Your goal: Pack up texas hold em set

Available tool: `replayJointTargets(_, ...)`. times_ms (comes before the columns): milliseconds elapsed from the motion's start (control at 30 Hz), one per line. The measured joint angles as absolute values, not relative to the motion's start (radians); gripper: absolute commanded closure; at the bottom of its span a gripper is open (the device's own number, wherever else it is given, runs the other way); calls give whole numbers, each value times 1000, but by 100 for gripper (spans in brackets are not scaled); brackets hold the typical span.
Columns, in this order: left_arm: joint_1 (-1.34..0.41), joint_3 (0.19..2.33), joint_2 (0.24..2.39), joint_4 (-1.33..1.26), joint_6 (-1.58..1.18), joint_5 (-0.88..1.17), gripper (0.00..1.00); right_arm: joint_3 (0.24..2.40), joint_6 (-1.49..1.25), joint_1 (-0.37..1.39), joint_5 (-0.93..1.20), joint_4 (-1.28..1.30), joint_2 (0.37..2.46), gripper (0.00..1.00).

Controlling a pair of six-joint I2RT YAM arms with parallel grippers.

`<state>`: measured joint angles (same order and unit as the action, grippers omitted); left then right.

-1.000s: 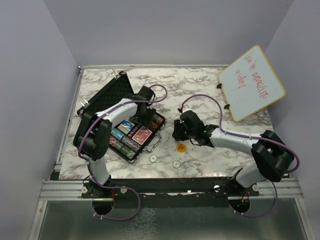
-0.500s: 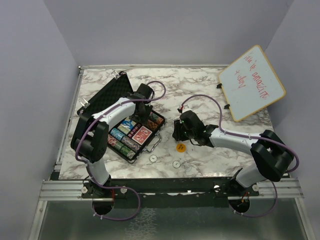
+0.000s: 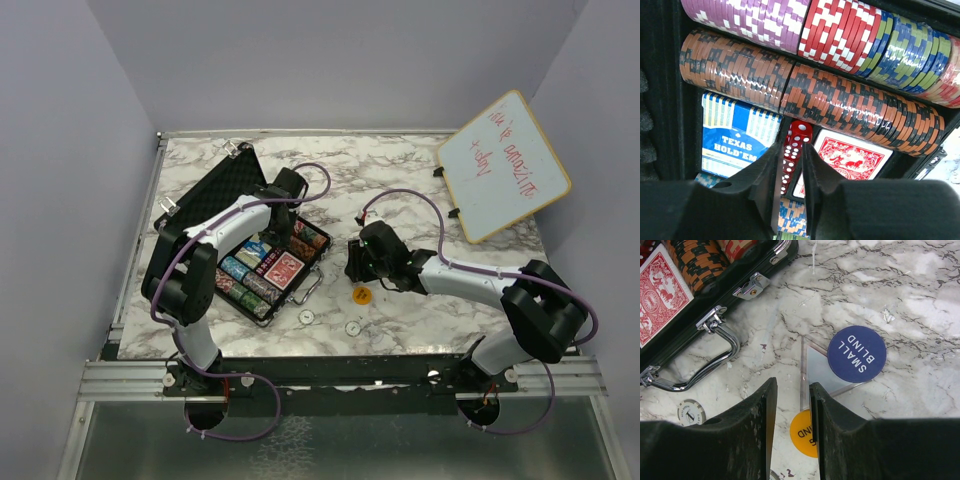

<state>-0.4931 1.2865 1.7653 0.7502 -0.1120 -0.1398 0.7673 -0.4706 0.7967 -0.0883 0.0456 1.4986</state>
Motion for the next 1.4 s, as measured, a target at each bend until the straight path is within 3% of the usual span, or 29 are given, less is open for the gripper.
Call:
replayJointTargets(967, -493, 1276, 1818, 746, -149, -173, 82, 767, -471, 797, -88, 46, 1499, 62)
replayJointTargets(1400, -493, 1284, 1779, 751, -161, -176, 76, 767, -471, 797, -88, 46, 1499, 62)
